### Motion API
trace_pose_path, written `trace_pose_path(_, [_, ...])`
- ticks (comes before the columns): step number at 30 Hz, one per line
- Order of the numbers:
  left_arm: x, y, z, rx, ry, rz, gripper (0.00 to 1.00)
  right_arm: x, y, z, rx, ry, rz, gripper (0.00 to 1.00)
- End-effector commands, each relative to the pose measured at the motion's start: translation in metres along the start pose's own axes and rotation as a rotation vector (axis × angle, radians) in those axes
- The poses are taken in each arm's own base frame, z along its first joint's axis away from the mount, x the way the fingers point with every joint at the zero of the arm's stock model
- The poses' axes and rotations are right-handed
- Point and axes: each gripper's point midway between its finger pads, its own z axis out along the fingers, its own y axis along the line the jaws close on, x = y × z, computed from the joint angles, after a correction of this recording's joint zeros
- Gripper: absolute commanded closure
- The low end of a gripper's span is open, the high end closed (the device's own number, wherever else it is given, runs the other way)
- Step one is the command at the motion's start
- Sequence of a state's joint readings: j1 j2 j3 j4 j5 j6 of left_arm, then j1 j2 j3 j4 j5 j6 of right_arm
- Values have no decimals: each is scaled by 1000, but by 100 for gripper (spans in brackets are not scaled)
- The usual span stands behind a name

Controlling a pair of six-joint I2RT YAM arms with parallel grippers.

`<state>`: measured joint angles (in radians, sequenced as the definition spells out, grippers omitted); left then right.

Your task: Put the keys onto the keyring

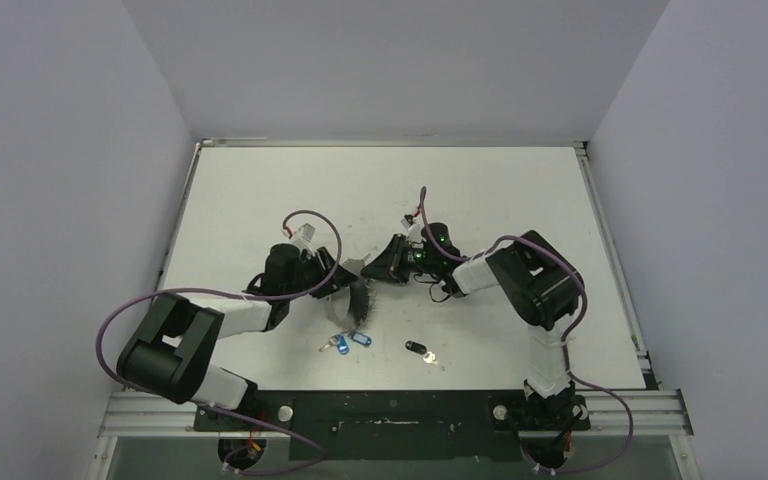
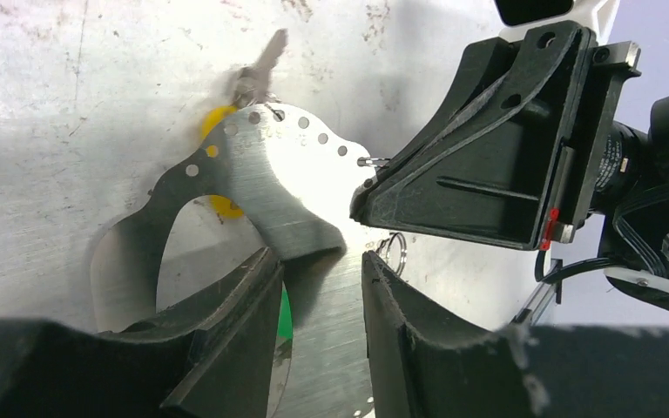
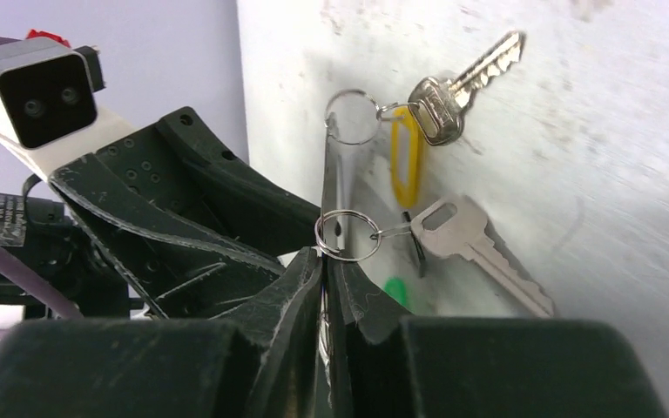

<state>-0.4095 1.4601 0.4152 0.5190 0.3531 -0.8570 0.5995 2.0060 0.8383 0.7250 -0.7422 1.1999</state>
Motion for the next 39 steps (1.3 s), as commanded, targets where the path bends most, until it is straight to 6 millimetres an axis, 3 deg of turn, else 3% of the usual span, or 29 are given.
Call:
trace_pose_path(1, [-19, -55, -10, 196, -45, 51, 64, -1, 69, -1, -150, 7, -118, 92])
trace_pose_path(7, [-26, -62, -19, 180, -61, 92, 64, -12, 71, -16, 25, 7, -254, 100])
trace_pose_path(11, [-35, -59, -28, 106, -85, 166, 60, -17, 58, -53, 334, 62, -456, 100])
trace_pose_path(14, [-42, -62, -37, 91, -117, 216, 57, -30, 65, -76, 467, 52, -555, 100])
trace_pose_path(22, [-39, -79, -38, 66, -139, 351, 49, -36, 67, -104, 767, 42, -717, 100])
trace_pose_path(28, [-29, -97, -30, 61, -143, 462, 46, -39, 62, -113, 979, 33, -828, 100])
trace_pose_path(36, [-30, -75, -32, -11, -203, 350, 46, -28, 56, -100, 1133, 51, -978, 100])
trace_pose_path(39, [-37, -63, -42, -60, -267, 301, 46, -11, 49, -81, 1096, 101, -997, 85])
